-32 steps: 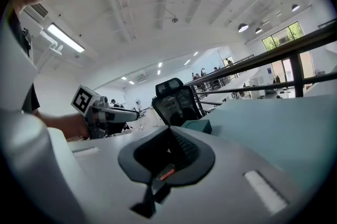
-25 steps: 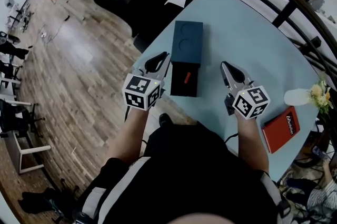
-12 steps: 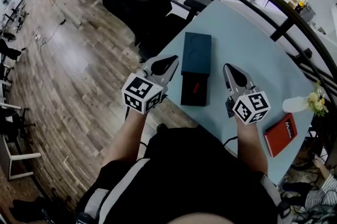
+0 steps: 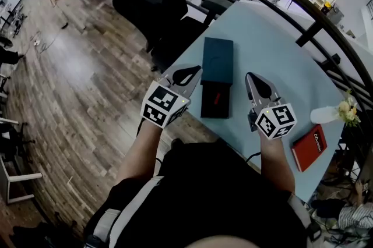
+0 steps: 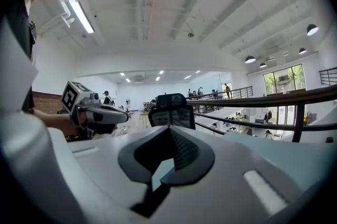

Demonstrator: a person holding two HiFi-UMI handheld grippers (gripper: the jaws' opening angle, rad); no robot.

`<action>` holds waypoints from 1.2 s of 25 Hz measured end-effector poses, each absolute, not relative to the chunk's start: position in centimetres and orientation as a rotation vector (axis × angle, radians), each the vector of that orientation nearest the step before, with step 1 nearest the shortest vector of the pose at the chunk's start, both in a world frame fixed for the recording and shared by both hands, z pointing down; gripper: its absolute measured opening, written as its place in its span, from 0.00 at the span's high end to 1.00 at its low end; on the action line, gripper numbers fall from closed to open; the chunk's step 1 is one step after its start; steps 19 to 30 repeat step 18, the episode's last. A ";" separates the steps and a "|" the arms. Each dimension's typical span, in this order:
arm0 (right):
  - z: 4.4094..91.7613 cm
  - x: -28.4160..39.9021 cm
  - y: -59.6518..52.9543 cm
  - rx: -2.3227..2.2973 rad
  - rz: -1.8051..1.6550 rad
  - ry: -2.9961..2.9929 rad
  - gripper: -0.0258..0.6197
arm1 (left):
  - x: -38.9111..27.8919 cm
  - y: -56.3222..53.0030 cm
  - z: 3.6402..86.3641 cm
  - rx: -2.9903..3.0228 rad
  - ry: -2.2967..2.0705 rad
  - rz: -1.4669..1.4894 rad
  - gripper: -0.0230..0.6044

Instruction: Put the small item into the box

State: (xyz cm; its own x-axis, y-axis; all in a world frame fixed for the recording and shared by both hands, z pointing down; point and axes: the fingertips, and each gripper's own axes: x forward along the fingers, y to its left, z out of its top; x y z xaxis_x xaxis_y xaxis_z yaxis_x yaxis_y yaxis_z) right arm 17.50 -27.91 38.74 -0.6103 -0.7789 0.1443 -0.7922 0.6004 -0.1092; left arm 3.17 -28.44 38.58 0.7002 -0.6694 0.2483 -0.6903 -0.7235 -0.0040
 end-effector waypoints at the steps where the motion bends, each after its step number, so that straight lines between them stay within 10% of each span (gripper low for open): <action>1: 38.7 17.5 -27.8 1.346 0.251 -2.736 0.96 | 3.3 -28.4 38.2 2.823 -1.118 0.318 0.95; 30: 39.1 18.0 -26.8 1.329 0.315 -2.737 0.96 | 3.4 -28.2 36.9 2.738 -1.127 0.144 0.95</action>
